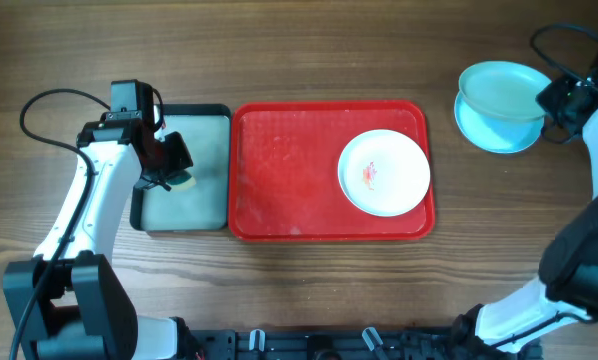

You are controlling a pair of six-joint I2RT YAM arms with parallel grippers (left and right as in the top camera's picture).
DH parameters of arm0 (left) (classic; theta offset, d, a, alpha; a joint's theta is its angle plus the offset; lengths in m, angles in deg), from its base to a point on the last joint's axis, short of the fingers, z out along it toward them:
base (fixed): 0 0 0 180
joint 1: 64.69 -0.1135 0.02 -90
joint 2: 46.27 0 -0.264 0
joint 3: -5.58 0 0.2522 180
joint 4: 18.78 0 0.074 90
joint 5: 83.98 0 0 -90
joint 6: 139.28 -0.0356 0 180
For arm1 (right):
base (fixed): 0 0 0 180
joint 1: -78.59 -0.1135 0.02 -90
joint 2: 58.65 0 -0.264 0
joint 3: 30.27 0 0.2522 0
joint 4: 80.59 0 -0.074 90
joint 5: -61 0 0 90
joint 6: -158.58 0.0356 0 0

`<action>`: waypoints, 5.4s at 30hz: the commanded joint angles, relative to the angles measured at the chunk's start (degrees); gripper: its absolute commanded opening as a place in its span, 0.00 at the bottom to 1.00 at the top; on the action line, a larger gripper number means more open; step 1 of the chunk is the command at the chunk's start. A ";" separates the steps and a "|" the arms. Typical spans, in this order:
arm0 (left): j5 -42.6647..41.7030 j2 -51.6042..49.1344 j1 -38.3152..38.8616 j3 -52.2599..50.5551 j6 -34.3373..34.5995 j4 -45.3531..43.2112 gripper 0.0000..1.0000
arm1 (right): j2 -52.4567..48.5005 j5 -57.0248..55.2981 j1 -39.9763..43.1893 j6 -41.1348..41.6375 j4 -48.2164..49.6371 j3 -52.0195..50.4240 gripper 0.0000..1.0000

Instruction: Clean dirty plates on tray and stack at the side

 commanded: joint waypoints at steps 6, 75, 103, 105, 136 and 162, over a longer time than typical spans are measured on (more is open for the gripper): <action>-0.92 0.26 0.17 -0.26 0.48 -0.20 0.04 | -7.52 -4.57 0.13 -0.76 0.26 -0.57 0.45; -0.94 0.22 0.22 -0.26 0.48 0.24 0.04 | -4.11 5.18 -36.02 -9.46 -21.46 0.04 0.38; -0.96 0.22 0.22 -0.26 0.48 0.24 0.04 | -4.15 11.63 -48.74 8.72 1.88 -13.51 0.04; -0.96 0.22 0.22 -0.26 0.48 0.24 0.04 | -4.15 10.43 -48.72 9.01 1.99 -13.51 0.04; -2.01 0.22 0.22 -0.26 0.46 -1.05 0.04 | -3.65 19.41 -45.86 1.77 3.23 -11.28 0.04; -1.99 0.22 4.35 -0.26 0.48 -2.78 0.04 | -2.32 10.73 -46.90 -11.08 6.64 -12.92 0.33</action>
